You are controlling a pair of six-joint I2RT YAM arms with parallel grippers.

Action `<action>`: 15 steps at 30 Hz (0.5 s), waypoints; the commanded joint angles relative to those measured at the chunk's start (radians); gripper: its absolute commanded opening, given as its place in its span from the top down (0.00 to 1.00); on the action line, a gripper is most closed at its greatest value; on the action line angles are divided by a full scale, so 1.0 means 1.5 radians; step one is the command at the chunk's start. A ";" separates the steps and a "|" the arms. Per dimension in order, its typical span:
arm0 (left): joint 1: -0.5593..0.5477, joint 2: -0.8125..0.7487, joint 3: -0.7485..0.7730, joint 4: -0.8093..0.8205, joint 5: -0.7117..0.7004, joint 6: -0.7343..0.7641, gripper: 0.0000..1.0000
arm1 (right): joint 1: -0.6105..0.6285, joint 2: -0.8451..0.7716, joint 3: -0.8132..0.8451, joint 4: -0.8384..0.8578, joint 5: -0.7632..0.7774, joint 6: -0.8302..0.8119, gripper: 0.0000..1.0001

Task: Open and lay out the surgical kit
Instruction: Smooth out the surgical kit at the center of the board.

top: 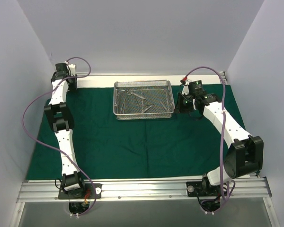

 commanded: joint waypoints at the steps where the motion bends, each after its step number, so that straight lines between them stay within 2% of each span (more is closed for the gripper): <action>1: 0.003 -0.056 -0.031 -0.001 -0.037 -0.013 0.57 | -0.005 -0.012 0.018 0.006 -0.018 0.005 1.00; 3: 0.002 -0.075 -0.037 -0.003 -0.037 -0.023 0.71 | -0.005 -0.010 0.020 0.009 -0.025 0.010 1.00; 4: 0.002 -0.091 -0.042 -0.009 -0.033 -0.026 0.73 | -0.005 -0.011 0.022 0.015 -0.034 0.016 1.00; 5: 0.002 -0.096 -0.038 -0.016 -0.032 -0.031 0.81 | -0.004 -0.010 0.025 0.017 -0.037 0.019 1.00; 6: 0.002 -0.102 -0.037 -0.024 -0.032 -0.036 0.97 | -0.005 -0.011 0.026 0.021 -0.040 0.021 1.00; 15: -0.008 -0.205 -0.140 -0.071 -0.026 -0.105 0.98 | 0.009 -0.014 0.040 0.022 -0.051 0.034 1.00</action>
